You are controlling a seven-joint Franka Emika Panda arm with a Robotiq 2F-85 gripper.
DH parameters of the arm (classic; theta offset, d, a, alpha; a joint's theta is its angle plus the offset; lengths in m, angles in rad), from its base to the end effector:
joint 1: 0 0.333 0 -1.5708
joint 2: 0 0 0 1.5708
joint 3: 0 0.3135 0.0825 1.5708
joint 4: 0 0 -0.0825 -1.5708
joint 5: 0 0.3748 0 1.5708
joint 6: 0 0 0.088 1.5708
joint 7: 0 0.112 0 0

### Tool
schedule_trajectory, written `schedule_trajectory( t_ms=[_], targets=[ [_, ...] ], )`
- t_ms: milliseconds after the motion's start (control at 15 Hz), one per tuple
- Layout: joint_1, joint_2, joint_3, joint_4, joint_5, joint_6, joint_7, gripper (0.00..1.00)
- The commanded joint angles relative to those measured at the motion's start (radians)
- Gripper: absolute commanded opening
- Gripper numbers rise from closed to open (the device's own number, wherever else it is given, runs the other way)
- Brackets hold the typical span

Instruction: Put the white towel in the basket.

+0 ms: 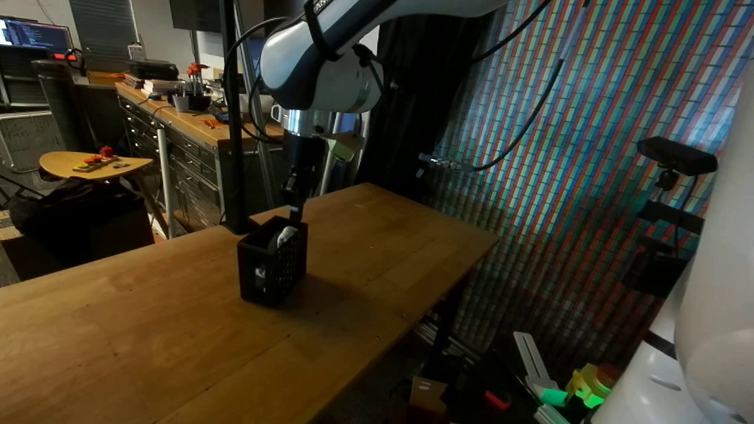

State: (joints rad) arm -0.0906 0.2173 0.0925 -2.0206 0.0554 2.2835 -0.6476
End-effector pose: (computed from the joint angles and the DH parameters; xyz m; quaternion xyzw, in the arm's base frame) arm 0.5867 0.0011 0.3470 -0.9529 -0.3008 -0.0318 0.0224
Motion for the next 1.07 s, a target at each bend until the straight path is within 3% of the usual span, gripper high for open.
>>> schedule_trajectory(
  t_ms=[0, 1000],
  targets=[
    [0.026, -0.035, -0.011, -0.048, -0.009, 0.032, 0.033, 0.0],
    [0.063, 0.022, 0.002, -0.024, -0.002, 0.023, 0.046, 0.0]
  ],
)
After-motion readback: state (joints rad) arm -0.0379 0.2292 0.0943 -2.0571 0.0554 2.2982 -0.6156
